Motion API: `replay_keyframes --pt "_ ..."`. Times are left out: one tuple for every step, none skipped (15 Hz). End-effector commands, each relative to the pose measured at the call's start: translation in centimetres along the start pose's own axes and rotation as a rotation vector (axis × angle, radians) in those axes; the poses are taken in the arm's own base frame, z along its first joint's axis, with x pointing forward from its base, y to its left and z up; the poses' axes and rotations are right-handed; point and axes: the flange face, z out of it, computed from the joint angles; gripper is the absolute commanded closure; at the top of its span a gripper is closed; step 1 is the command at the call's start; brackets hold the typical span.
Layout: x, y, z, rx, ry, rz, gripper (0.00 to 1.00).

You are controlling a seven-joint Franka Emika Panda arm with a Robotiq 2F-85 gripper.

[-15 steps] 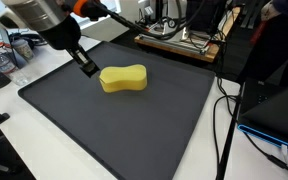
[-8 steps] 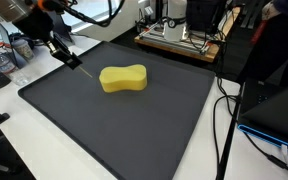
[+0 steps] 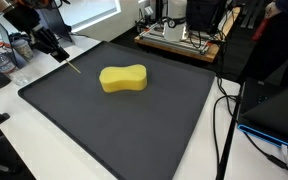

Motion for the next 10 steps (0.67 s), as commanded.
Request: replay_keyframes --pt "0.8 3.5 -1.2 0.095 -0.013 0.018 0.97" --pt "0.9 4.5 -1.3 0.106 -0.009 0.004 0.97" --pt "0.8 5.4 -1.2 0.112 -0.003 -0.015 0.97" --pt "0.7 6.2 -1.3 0.108 0.01 -0.041 0.97" --pt "0.5 6.9 -1.5 0.105 0.017 -0.067 0.97" --pt "0.3 7.5 -1.5 0.106 0.031 -0.086 0.97" --pt "0.0 8.0 -1.7 0.111 0.044 -0.108 0.97" --pt "-0.3 8.5 -1.8 0.124 0.053 -0.126 0.97" --pt "-0.6 8.9 -2.0 0.13 0.071 -0.137 0.97" --pt "-0.9 9.5 -2.0 0.143 0.081 -0.14 0.97"
